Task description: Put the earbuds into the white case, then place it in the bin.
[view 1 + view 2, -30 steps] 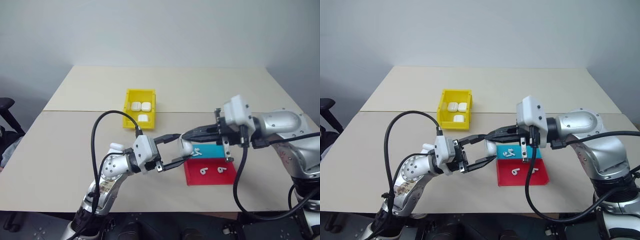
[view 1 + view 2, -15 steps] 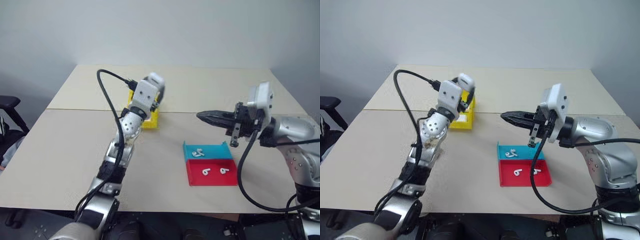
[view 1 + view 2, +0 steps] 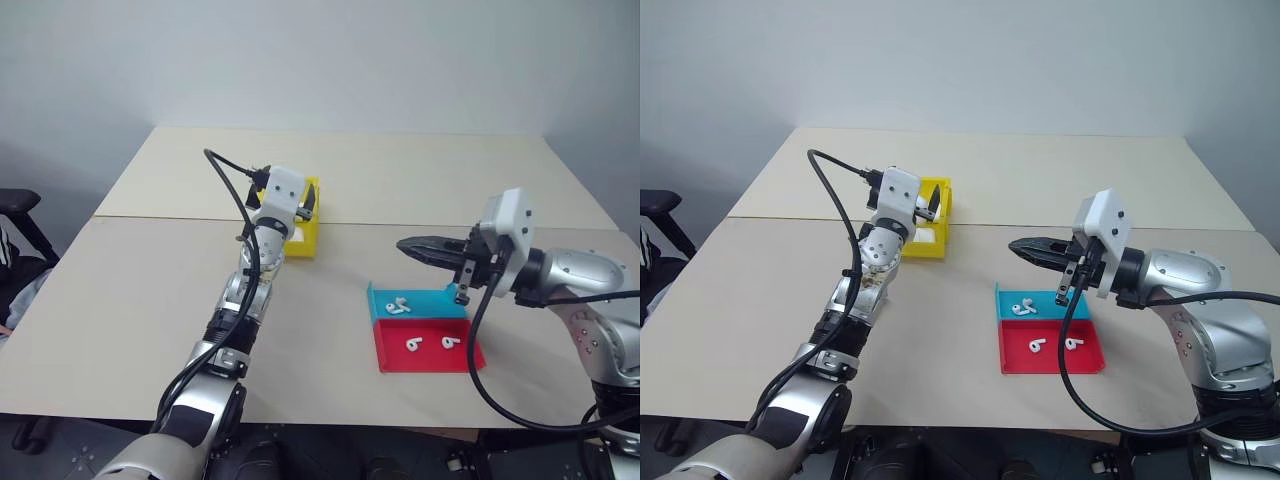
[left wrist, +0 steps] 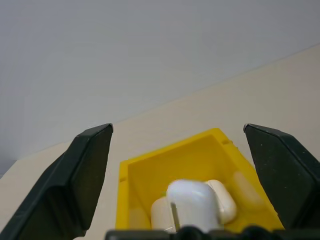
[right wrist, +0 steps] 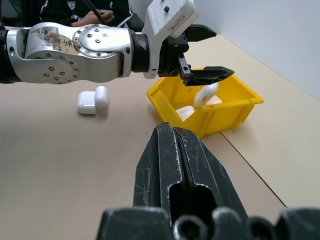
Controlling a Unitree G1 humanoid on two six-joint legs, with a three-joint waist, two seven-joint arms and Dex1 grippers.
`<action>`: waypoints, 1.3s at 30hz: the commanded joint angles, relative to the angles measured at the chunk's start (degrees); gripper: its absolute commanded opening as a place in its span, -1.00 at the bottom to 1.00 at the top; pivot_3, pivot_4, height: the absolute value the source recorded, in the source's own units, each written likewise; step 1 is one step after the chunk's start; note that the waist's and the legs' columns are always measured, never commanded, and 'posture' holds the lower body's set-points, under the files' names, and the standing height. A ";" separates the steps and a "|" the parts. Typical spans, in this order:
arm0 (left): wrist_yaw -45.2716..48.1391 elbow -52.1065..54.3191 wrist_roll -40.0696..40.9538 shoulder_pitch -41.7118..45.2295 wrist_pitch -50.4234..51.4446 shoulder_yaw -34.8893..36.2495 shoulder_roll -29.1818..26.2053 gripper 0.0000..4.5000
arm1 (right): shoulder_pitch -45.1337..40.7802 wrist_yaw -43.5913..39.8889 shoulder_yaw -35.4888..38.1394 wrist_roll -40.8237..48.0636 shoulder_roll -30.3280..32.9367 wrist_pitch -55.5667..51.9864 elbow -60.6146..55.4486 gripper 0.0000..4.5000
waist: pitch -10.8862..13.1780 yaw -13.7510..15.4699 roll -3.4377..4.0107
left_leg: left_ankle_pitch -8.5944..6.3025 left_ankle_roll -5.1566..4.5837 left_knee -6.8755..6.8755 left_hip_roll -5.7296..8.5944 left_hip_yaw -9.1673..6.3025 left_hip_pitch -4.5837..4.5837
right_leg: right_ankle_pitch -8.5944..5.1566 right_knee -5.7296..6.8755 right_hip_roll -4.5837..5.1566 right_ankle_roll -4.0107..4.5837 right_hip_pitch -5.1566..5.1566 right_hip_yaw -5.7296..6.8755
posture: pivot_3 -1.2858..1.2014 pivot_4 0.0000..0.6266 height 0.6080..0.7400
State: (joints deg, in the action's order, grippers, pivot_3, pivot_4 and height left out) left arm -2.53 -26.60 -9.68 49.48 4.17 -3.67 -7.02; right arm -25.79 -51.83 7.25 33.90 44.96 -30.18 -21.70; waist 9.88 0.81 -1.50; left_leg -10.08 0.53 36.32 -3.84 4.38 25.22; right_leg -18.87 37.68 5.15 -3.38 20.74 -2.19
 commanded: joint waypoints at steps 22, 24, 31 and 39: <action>50.32 56.27 44.36 -34.91 30.05 17.03 -32.11 0.98 | 18.61 -26.76 17.56 -5.14 14.98 27.06 7.74 -1.00 | -0.02 -0.75 0.05 | -0.08 -0.13 0.06 -0.07 -0.02 -0.65 | 0.01 0.13 -0.02 0.00 -0.62 0.00 | 0.03 -0.52 1.00; 52.45 57.66 45.15 -38.68 30.22 19.01 -35.74 0.98 | 19.53 -27.98 18.59 -5.22 16.14 27.95 8.28 -1.00 | -0.03 -0.97 0.05 | -0.08 -0.12 0.03 -0.09 -0.02 -0.74 | 0.00 0.22 -0.03 0.02 -0.62 -0.02 | 0.03 -0.52 1.00; 54.17 62.24 47.49 -48.04 30.72 24.13 -40.66 0.98 | 24.08 -32.56 21.50 -4.83 18.26 28.62 8.36 -1.00 | -0.03 -1.46 0.05 | -0.08 -0.12 -0.03 -0.09 0.04 -0.81 | 0.00 0.21 -0.02 0.03 -0.64 -0.12 | 0.03 -0.52 1.00; 51.97 65.02 52.32 -50.62 31.12 27.92 -40.33 0.98 | 20.47 -31.31 16.47 -6.75 17.42 31.65 11.49 -1.00 | -0.03 -1.53 0.05 | -0.08 -0.12 -0.03 -0.10 0.08 -0.85 | 0.00 0.22 -0.02 0.04 -0.63 -0.17 | 0.03 -0.52 1.00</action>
